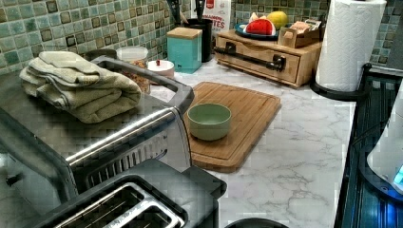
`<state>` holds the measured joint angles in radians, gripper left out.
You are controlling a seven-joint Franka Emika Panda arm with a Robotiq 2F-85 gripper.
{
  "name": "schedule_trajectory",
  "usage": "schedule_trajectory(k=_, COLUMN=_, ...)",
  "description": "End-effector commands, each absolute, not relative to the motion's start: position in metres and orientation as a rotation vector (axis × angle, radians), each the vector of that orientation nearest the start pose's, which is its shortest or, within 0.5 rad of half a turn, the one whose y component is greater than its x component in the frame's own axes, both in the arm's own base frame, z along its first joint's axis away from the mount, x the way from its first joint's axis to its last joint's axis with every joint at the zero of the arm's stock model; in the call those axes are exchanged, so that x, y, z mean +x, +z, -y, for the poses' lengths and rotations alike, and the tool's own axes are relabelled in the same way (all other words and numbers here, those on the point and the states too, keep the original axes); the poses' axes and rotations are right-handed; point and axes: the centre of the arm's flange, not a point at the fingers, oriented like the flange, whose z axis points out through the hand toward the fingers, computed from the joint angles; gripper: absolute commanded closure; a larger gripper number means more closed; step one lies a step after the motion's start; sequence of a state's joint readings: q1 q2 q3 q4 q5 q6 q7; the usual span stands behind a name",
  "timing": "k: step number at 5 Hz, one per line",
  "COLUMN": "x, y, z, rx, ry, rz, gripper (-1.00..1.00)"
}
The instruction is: Open the drawer.
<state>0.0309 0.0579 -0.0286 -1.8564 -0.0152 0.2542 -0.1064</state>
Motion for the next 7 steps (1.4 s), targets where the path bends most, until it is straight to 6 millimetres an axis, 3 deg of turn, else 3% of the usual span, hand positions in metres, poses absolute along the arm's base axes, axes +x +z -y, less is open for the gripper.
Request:
schedule_trajectory(k=1, x=0.568, y=0.478, z=0.004, rx=-3.002, ry=0.125, rz=-1.062, gripper=-1.00)
schedule_trajectory(k=3, x=0.569, y=0.450, z=0.080, rx=-3.107, ry=0.038, rz=-0.738, gripper=-1.00)
schedule_trajectory(k=5, x=0.576, y=0.443, z=0.126, rx=-3.196, ry=0.019, rz=-0.617, gripper=-1.00)
schedule_trajectory(k=7, x=0.564, y=0.425, z=0.192, rx=-3.171, ry=-0.042, rz=-0.635, gripper=-1.00)
